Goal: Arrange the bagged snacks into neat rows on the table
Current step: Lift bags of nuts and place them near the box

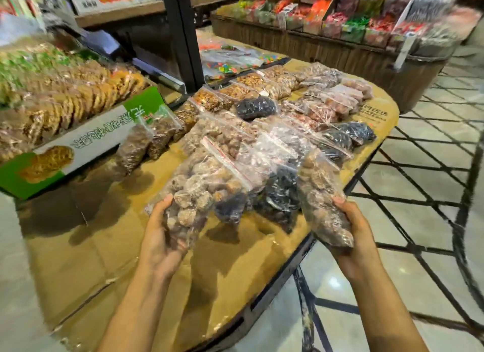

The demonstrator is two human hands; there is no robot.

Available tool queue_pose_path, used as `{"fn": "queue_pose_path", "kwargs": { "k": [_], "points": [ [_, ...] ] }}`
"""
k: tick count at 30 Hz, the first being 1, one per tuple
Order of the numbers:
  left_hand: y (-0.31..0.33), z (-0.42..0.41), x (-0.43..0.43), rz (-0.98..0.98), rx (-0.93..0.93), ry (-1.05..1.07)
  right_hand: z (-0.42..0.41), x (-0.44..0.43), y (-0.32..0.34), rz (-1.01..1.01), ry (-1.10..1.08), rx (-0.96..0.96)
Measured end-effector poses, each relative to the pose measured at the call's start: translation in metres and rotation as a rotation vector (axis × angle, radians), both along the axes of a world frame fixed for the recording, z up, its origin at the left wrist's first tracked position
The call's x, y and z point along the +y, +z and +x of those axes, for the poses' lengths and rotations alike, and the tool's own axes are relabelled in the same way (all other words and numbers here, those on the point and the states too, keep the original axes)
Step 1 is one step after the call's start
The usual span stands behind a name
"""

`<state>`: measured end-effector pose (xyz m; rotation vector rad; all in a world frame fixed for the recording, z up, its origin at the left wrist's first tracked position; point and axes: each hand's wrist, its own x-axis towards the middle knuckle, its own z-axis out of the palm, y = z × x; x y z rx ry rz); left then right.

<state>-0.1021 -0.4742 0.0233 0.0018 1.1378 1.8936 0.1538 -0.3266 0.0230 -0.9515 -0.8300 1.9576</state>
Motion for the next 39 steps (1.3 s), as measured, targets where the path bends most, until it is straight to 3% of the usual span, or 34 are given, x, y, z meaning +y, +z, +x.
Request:
{"fn": "queue_pose_path", "kwargs": {
  "k": [4, 9, 13, 22, 26, 36, 39],
  "points": [
    [0.000, -0.050, -0.044, 0.033, -0.041, -0.077, -0.062, -0.064, -0.003, -0.126, -0.058, 0.126],
    [0.000, -0.094, -0.061, 0.015, 0.040, -0.196, -0.111, -0.113, 0.001, -0.174, -0.167, 0.188],
    [0.001, -0.118, -0.057, -0.005, 0.033, -0.221, -0.130, -0.119, 0.004, -0.095, -0.197, 0.158],
    [-0.024, -0.178, -0.038, 0.029, -0.014, -0.290, -0.199, -0.126, 0.003, 0.082, -0.338, -0.004],
    [-0.034, -0.222, -0.009, 0.006, -0.015, -0.365, -0.243, -0.128, -0.011, 0.134, -0.390, -0.161],
    [-0.059, -0.324, 0.098, 0.029, -0.102, -0.578, -0.387, -0.070, -0.037, 0.042, -0.834, -0.423],
    [-0.062, -0.326, 0.131, 0.055, -0.119, -0.618, -0.408, -0.027, -0.040, 0.085, -0.901, -0.622]
  ]
}}
